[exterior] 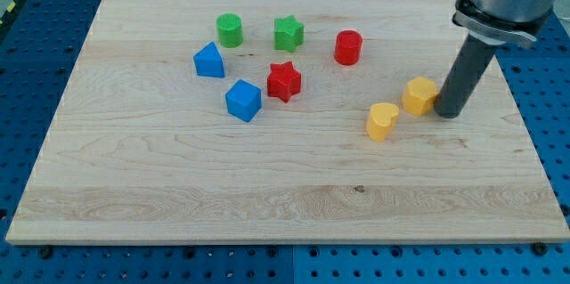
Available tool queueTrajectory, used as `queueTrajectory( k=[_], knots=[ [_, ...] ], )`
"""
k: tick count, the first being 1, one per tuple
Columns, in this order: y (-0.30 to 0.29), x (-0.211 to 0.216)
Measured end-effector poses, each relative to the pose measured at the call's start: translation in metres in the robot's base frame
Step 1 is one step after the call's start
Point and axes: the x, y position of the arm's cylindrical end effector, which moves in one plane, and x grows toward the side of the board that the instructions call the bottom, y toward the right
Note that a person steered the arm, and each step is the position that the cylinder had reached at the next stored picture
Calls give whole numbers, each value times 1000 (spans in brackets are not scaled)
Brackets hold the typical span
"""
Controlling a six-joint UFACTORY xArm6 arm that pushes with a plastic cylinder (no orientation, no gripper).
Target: Push the yellow heart left a bit and down
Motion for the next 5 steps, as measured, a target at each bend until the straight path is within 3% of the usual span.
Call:
queueTrajectory(
  k=[4,5],
  knots=[
    [-25,-21],
    [-25,5]
  ],
)
